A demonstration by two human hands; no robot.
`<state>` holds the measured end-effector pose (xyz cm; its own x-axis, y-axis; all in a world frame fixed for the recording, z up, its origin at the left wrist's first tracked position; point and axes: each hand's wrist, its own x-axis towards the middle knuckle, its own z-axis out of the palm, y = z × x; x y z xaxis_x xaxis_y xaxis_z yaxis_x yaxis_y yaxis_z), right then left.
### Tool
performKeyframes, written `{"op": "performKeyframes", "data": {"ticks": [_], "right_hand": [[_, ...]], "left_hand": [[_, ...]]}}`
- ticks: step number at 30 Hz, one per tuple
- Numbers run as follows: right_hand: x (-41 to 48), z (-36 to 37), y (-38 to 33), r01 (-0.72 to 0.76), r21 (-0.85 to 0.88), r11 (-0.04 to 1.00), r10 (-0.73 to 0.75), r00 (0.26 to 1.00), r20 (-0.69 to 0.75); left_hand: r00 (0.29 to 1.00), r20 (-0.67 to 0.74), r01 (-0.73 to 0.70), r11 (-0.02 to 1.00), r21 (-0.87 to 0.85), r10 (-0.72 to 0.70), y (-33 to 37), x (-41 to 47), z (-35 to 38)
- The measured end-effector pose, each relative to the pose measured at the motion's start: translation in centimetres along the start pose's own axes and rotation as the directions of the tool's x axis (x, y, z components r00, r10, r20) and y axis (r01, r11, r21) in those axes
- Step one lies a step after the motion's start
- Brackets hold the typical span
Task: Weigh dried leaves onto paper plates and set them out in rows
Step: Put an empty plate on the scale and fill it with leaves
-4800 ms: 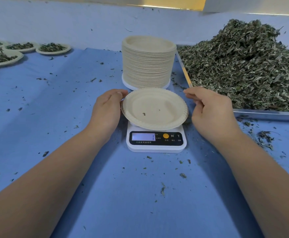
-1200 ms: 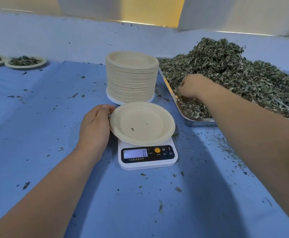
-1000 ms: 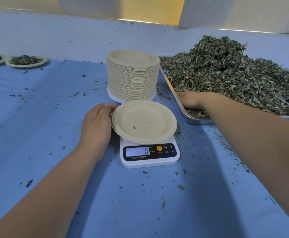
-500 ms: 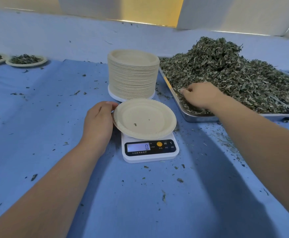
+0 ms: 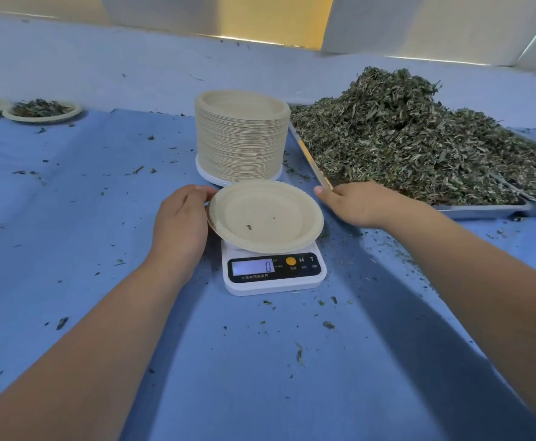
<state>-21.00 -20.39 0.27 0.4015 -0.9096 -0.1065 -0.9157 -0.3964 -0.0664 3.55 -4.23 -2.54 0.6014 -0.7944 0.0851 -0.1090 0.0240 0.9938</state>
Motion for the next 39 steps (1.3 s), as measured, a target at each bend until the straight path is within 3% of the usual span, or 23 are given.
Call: {"op": "performKeyframes", "data": {"ticks": [6, 12, 15, 19, 25, 30, 35, 39], "right_hand": [[-1.1, 0.4, 0.2, 0.065, -0.038, 0.997, -0.07, 0.986, -0.153], [-0.3, -0.2, 1.3, 0.104, 0.158, 0.982, -0.08, 0.985, -0.156], [0.5, -1.3, 1.3, 0.075, 0.209, 0.975, -0.046, 0.989, -0.142], [1.3, -2.2, 1.6, 0.057, 0.359, 0.932, 0.039, 0.966, -0.256], [1.3, -2.2, 1.1, 0.035, 0.393, 0.919, 0.094, 0.948, -0.305], [0.6, -4.3, -0.2, 0.098, 0.519, 0.849, 0.113, 0.926, -0.359], [-1.4, -5.3, -4.3, 0.238, 0.531, 0.813, -0.001, 0.913, -0.407], [-3.5, -4.8, -8.2, 0.409, 0.449, 0.795, -0.2, 0.874, -0.443]], "left_hand": [[1.0, 0.0, 0.002, 1.0, 0.006, -0.002, -0.1, 0.1, -0.1], [1.0, -0.018, 0.007, 0.999, -0.034, -0.007, -0.3, 0.1, 0.0], [0.999, -0.028, 0.03, 0.997, -0.07, -0.032, -0.3, 0.1, 0.0], [0.999, -0.022, 0.033, 0.996, -0.077, -0.035, -0.3, 0.1, 0.0], [0.999, -0.022, 0.039, 0.997, -0.071, -0.04, -0.4, 0.1, 0.0], [0.999, -0.02, 0.042, 0.997, -0.06, -0.043, -0.3, 0.1, 0.1], [0.999, -0.018, 0.031, 0.998, -0.054, -0.032, -0.2, 0.0, 0.1], [0.999, -0.026, 0.039, 0.998, -0.056, -0.041, -0.1, -0.1, 0.1]]}}
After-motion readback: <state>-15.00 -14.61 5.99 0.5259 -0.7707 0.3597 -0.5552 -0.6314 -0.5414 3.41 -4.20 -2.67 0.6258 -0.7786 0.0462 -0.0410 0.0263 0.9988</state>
